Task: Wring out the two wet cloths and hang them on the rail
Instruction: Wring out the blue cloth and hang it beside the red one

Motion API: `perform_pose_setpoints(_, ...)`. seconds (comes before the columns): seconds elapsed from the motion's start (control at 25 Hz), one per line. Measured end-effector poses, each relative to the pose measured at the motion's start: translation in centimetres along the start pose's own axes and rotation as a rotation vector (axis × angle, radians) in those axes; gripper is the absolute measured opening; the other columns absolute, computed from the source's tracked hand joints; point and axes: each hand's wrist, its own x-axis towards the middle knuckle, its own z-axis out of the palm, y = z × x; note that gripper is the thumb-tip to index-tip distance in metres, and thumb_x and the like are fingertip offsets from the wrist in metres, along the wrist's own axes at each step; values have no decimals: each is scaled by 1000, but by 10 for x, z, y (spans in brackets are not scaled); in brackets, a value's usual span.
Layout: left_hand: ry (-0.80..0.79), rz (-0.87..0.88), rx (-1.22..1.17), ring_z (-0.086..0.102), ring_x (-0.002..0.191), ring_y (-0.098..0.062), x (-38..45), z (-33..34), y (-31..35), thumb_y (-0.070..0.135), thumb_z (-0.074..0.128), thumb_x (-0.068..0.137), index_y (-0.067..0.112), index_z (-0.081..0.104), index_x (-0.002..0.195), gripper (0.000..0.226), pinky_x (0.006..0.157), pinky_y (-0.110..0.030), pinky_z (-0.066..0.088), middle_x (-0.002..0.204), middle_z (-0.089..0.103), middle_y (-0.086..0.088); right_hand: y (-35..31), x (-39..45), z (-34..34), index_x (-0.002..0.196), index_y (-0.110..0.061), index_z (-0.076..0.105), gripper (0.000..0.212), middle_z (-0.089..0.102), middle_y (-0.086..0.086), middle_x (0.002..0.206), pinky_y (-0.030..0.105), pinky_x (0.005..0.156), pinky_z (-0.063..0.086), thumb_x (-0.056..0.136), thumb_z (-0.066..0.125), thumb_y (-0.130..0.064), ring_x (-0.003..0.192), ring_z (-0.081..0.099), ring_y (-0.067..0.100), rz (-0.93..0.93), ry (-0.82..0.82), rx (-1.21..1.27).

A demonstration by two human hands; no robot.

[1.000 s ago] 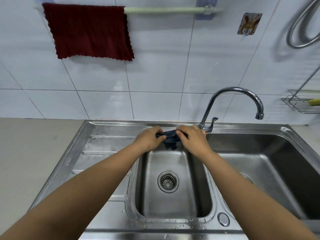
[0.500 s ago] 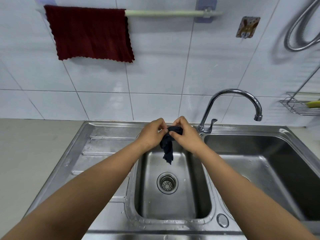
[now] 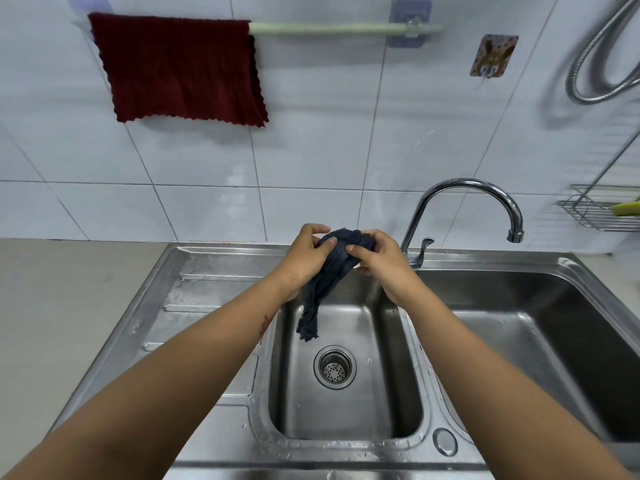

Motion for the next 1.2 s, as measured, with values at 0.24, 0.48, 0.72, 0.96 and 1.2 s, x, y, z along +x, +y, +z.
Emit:
perform_pose_setpoints(0.24, 20, 95, 31, 61, 87, -19, -1, -3, 5, 19, 53, 97, 12, 59, 96, 10, 79, -29, 50, 89, 64, -3, -6, -2, -1, 92, -22, 58, 12, 61, -2, 84, 36, 75, 49, 87, 64, -12, 71, 56, 11, -25, -25, 63)
perform_pose_setpoints(0.48, 67, 25, -131, 59, 88, -27, 1, -3, 3, 12, 57, 93, 21, 45, 84, 17, 76, -36, 47, 92, 58, -14, -10, 0, -1, 90, -17, 55, 13, 62, 2, 83, 36, 74, 50, 87, 67, -15, 67, 60, 8, 16, 25, 116)
perform_pose_setpoints(0.72, 108, -23, -198, 61, 90, -17, 4, -2, 7, 11, 50, 97, 18, 50, 112, 17, 72, -25, 48, 104, 59, -7, -8, 0, -1, 86, -15, 52, 14, 65, 10, 96, 39, 82, 51, 89, 65, -19, 87, 64, 21, 45, -39, 204)
perform_pose_setpoints(0.96, 203, 174, 216, 52, 80, -7, -1, 12, 6, 40, 62, 89, 16, 57, 92, 25, 73, -20, 41, 103, 56, -2, -9, -2, 7, 92, -8, 56, 14, 67, 14, 96, 37, 76, 54, 91, 63, -20, 88, 67, 24, -14, -49, 174)
perform_pose_setpoints(1.2, 21, 158, 139, 55, 77, -14, -5, 10, 8, 29, 62, 91, 6, 57, 91, 23, 72, -27, 47, 83, 61, 3, -15, -4, 0, 96, -7, 62, 22, 67, 4, 80, 26, 66, 54, 97, 53, -27, 66, 64, 12, 5, -104, 213)
